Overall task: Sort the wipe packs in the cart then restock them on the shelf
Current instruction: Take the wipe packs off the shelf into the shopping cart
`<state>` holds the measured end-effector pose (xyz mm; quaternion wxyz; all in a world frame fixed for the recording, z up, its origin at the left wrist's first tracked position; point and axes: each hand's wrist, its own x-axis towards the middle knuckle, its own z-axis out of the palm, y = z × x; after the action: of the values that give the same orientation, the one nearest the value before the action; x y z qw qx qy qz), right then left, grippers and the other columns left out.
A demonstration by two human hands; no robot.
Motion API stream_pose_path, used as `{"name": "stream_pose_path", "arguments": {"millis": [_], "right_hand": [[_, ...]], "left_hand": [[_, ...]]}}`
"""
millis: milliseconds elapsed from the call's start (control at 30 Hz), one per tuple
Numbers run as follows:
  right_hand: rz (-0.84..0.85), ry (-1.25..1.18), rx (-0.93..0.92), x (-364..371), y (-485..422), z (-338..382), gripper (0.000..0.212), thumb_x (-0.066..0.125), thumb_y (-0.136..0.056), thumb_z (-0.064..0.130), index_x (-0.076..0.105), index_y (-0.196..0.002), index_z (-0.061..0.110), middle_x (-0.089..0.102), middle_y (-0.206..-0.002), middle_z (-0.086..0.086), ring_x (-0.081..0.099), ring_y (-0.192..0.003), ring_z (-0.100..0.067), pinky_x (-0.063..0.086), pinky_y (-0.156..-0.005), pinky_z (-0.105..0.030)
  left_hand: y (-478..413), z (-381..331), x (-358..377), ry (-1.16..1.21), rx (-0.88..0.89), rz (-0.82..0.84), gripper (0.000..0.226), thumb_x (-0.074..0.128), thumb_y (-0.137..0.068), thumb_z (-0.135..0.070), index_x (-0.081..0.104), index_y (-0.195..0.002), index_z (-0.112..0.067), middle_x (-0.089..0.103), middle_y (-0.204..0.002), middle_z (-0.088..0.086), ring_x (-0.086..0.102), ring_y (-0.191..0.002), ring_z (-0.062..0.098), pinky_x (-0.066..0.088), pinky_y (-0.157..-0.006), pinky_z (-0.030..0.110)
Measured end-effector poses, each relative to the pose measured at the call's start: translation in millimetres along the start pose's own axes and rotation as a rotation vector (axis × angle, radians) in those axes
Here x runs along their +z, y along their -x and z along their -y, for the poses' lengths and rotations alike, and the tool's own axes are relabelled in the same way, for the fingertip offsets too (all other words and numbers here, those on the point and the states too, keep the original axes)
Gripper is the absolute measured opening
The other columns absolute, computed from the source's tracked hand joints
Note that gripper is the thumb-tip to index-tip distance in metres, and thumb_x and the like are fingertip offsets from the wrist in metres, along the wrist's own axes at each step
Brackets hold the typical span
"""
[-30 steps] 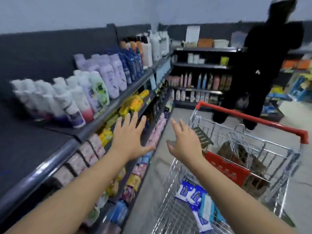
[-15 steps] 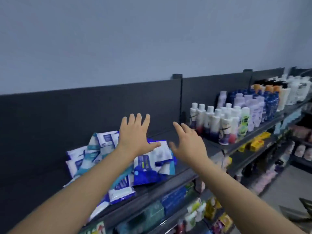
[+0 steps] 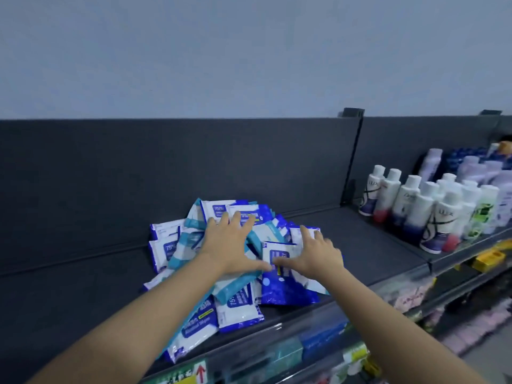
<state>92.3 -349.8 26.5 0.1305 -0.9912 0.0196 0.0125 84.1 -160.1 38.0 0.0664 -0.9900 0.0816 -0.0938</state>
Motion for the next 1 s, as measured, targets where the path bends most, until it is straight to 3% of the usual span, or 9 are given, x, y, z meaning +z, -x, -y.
{"name": "stream_pose_path", "arguments": {"millis": [133,233,367,433,500,600,733,833,1000], "right_hand": [[0.117,-0.163,0.182,0.7,-28.9,-18.5,0.158,0.063,-0.030,0.091,-0.026,-0.146,0.029,-0.002,-0.158,-0.016,0.003,-0.146,-0.035,0.014,-0.112,-0.057],[0.218,-0.332,0.255,2.7,-58.7,-33.4,0.165,0.064,-0.022,0.090,-0.015,-0.150,0.022,0.020,-0.155,-0.013,0.019,-0.143,-0.033,0.021,-0.113,-0.053],[0.239,-0.471,0.217,10.8,-90.8,-43.2,0.136,0.072,-0.025,0.083,0.037,-0.138,0.015,0.046,-0.139,0.000,0.034,-0.136,-0.028,0.029,-0.110,-0.043],[0.297,-0.675,0.186,8.6,-104.1,-51.5,0.088,0.090,-0.039,0.058,0.061,-0.111,0.015,0.067,-0.111,0.001,0.059,-0.114,-0.024,0.048,-0.094,-0.036],[0.414,-0.846,0.131,-3.4,-111.3,-60.6,0.045,0.093,-0.053,0.025,0.069,-0.088,0.011,0.074,-0.084,-0.003,0.071,-0.081,-0.021,0.057,-0.070,-0.030],[0.556,-0.885,0.065,-14.7,-119.0,-68.1,0.052,0.092,-0.051,0.015,0.071,-0.098,0.005,0.075,-0.089,-0.009,0.072,-0.085,-0.025,0.057,-0.082,-0.040],[0.596,-1.058,-0.025,-5.9,-117.8,-72.6,0.042,0.083,-0.063,0.001,0.069,-0.102,0.005,0.074,-0.097,-0.013,0.071,-0.089,-0.029,0.055,-0.087,-0.046],[0.544,-1.227,-0.117,-5.0,-110.2,-74.6,0.043,0.079,-0.064,-0.006,0.065,-0.103,0.008,0.073,-0.100,-0.014,0.070,-0.090,-0.031,0.056,-0.083,-0.047],[0.337,-1.335,-0.158,-28.5,-104.7,-64.9,0.060,0.080,-0.060,-0.011,0.056,-0.114,0.003,0.071,-0.102,-0.018,0.069,-0.093,-0.037,0.053,-0.084,-0.057]], "left_hand": [[-30.0,-33.8,17.6,0.126,0.047,0.222,0.128,0.048,-0.048,-0.095,-0.003,-0.150,-0.037,0.005,-0.160,0.004,0.001,-0.147,0.028,0.003,-0.114,0.056],[-62.3,-46.9,15.8,0.118,0.029,0.225,0.130,0.055,-0.047,-0.091,0.004,-0.151,-0.033,0.016,-0.157,0.005,0.012,-0.144,0.028,0.005,-0.113,0.054],[-96.1,-57.8,2.5,0.194,0.023,0.364,0.128,0.077,-0.048,-0.072,0.021,-0.147,-0.014,0.032,-0.144,0.009,0.031,-0.133,0.029,0.029,-0.110,0.039],[-108.4,-59.3,-0.5,0.290,-0.024,0.445,0.114,0.085,-0.044,-0.062,0.036,-0.134,-0.012,0.042,-0.132,0.006,0.044,-0.121,0.025,0.043,-0.099,0.037],[-116.2,-59.7,-2.2,0.391,-0.059,0.475,0.090,0.090,-0.043,-0.051,0.047,-0.113,-0.014,0.052,-0.116,0.002,0.054,-0.101,0.019,0.050,-0.084,0.033],[-122.9,-59.1,0.2,0.580,-0.100,0.482,0.071,0.094,-0.045,-0.033,0.050,-0.099,-0.016,0.061,-0.101,-0.003,0.059,-0.087,0.013,0.052,-0.076,0.030],[-117.0,-54.3,10.4,0.806,-0.066,0.463,0.095,0.095,-0.044,-0.020,0.039,-0.121,-0.020,0.063,-0.109,-0.007,0.062,-0.098,0.014,0.053,-0.088,0.036],[-109.8,-50.7,12.5,0.946,-0.046,0.404,0.096,0.093,-0.049,-0.015,0.032,-0.122,-0.028,0.063,-0.110,-0.009,0.063,-0.100,0.013,0.054,-0.086,0.035],[-115.2,-46.2,-3.2,1.195,-0.014,0.246,0.089,0.090,-0.051,-0.001,0.038,-0.118,-0.026,0.067,-0.108,-0.003,0.069,-0.089,0.014,0.058,-0.071,0.035]]}}
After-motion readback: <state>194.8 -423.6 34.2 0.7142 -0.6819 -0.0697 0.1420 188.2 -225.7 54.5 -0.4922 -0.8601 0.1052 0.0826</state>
